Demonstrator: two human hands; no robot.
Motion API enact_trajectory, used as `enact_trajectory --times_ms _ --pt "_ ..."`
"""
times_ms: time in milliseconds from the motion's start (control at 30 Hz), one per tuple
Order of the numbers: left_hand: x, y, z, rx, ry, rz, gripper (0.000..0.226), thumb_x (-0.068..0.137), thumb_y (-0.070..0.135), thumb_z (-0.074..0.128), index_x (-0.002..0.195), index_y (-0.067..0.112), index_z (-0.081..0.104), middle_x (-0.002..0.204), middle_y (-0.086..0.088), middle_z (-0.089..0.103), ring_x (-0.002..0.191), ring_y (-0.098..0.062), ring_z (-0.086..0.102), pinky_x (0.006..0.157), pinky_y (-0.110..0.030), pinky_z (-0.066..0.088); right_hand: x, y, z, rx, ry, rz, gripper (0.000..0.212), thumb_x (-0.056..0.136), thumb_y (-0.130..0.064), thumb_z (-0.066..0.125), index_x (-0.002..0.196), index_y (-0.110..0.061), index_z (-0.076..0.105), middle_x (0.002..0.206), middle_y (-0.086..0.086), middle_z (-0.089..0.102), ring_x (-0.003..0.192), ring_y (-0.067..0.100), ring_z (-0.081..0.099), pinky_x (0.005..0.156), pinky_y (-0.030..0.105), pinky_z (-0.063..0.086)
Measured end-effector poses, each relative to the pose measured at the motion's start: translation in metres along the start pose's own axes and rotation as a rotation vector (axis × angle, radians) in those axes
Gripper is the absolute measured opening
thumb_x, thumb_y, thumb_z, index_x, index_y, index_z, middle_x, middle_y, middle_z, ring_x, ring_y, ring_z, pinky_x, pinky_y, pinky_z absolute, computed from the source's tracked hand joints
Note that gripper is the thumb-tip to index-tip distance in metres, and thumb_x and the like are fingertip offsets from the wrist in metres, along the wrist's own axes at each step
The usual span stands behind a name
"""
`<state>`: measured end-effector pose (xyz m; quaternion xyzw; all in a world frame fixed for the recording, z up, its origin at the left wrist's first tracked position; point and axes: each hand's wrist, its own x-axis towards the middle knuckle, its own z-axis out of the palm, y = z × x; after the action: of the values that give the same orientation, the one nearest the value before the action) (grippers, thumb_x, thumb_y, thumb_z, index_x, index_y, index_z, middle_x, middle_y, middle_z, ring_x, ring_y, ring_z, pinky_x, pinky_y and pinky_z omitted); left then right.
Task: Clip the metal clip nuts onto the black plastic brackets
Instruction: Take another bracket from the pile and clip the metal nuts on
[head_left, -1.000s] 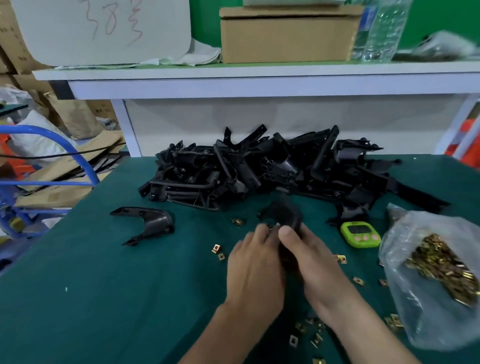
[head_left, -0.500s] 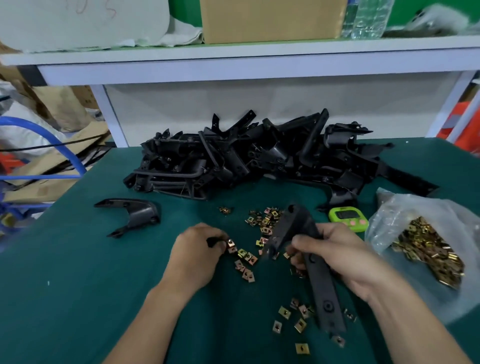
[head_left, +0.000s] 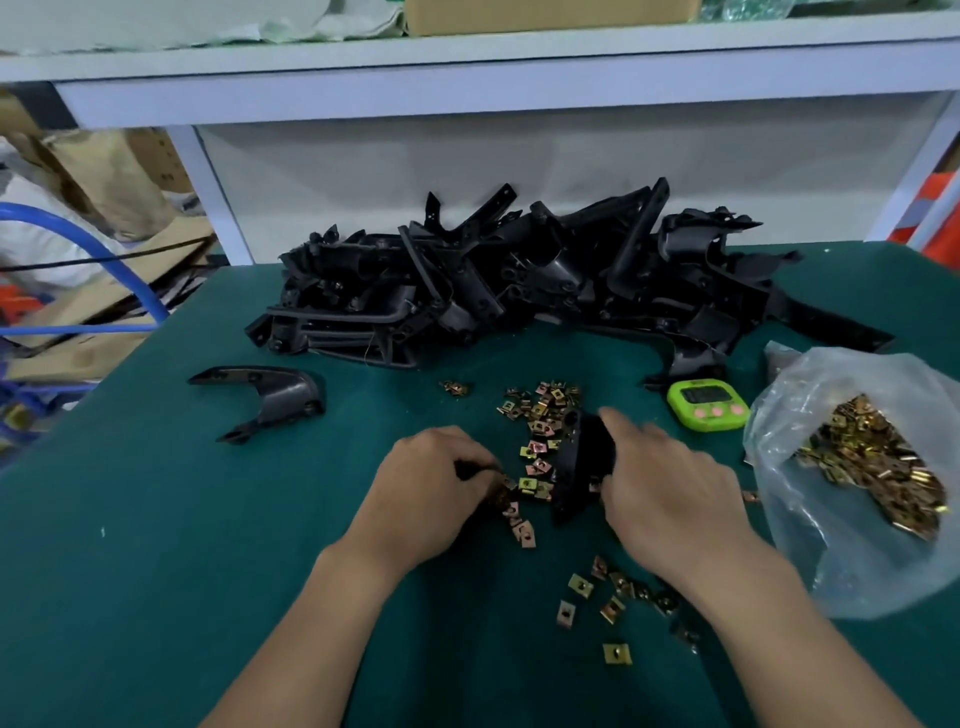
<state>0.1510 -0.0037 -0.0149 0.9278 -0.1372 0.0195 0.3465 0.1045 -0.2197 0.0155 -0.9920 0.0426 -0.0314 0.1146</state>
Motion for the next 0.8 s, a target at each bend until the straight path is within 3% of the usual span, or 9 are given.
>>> enact_trajectory --times_ms 100,200,300,433,500,633,800 --pt "-0.003 0.000 0.001 -0.019 -0.096 0.027 0.016 0.092 0.030 0.073 0.106 0.037 0.078 0.104 0.024 0.064 0.099 0.002 0.059 0.090 -0.015 0.045 0.000 -0.001 0.008 -0.018 0.043 -0.005 0.064 0.094 -0.016 0.047 0.151 -0.031 0.022 0.115 -0.001 0.055 0.093 0.032 0.062 0.067 0.042 0.037" --pt "-0.003 0.004 0.002 -0.051 -0.114 -0.004 0.007 0.086 0.034 0.080 0.090 0.039 0.078 0.097 0.023 0.064 0.093 0.004 0.059 0.080 -0.012 0.044 0.001 -0.001 0.018 0.061 0.110 -0.002 0.056 0.096 -0.029 0.049 0.147 -0.033 0.025 0.104 -0.003 0.052 0.087 0.030 0.062 0.067 0.041 0.038" --pt "-0.004 0.005 0.010 -0.070 -0.023 -0.064 0.015 0.084 0.036 0.081 0.074 0.041 0.071 0.090 0.021 0.065 0.088 0.005 0.058 0.072 -0.010 0.042 0.006 0.002 0.024 0.166 0.164 0.024 0.050 0.095 -0.040 0.055 0.140 -0.034 0.034 0.095 -0.006 0.053 0.079 0.025 0.055 0.067 0.039 0.040" --pt "-0.004 0.012 0.017 -0.042 0.234 -0.098 0.010 0.088 0.042 0.075 0.080 0.038 0.072 0.078 0.025 0.068 0.081 0.008 0.061 0.065 -0.010 0.044 0.013 0.005 0.028 0.221 0.190 -0.054 0.050 0.093 -0.039 0.060 0.139 -0.034 0.040 0.091 -0.007 0.067 0.079 0.024 0.065 0.062 0.036 0.042" --pt "-0.005 0.015 0.016 -0.142 0.328 -0.133 0.007 0.087 0.039 0.077 0.081 0.039 0.073 0.076 0.030 0.069 0.076 0.009 0.064 0.063 -0.013 0.049 0.016 0.004 0.029 0.242 0.168 -0.107 0.051 0.092 -0.039 0.063 0.139 -0.038 0.041 0.092 -0.007 0.069 0.082 0.025 0.068 0.063 0.035 0.044" --pt "-0.009 0.013 0.014 -0.313 0.327 -0.161 0.024 0.085 0.019 0.083 0.082 0.039 0.071 0.077 0.031 0.071 0.075 0.009 0.067 0.064 -0.004 0.047 0.023 0.004 0.029 0.284 0.146 -0.141 0.051 0.091 -0.039 0.066 0.137 -0.041 0.046 0.098 -0.008 0.072 0.087 0.026 0.068 0.064 0.035 0.046" --pt "-0.002 0.014 0.014 -0.323 0.343 -0.166 0.026 0.091 0.013 0.075 0.089 0.039 0.073 0.080 0.034 0.069 0.082 0.012 0.064 0.065 0.000 0.043 0.021 0.007 0.030 0.354 0.127 -0.108 0.047 0.090 -0.040 0.067 0.133 -0.041 0.050 0.100 -0.010 0.071 0.087 0.022 0.067 0.070 0.038 0.055"
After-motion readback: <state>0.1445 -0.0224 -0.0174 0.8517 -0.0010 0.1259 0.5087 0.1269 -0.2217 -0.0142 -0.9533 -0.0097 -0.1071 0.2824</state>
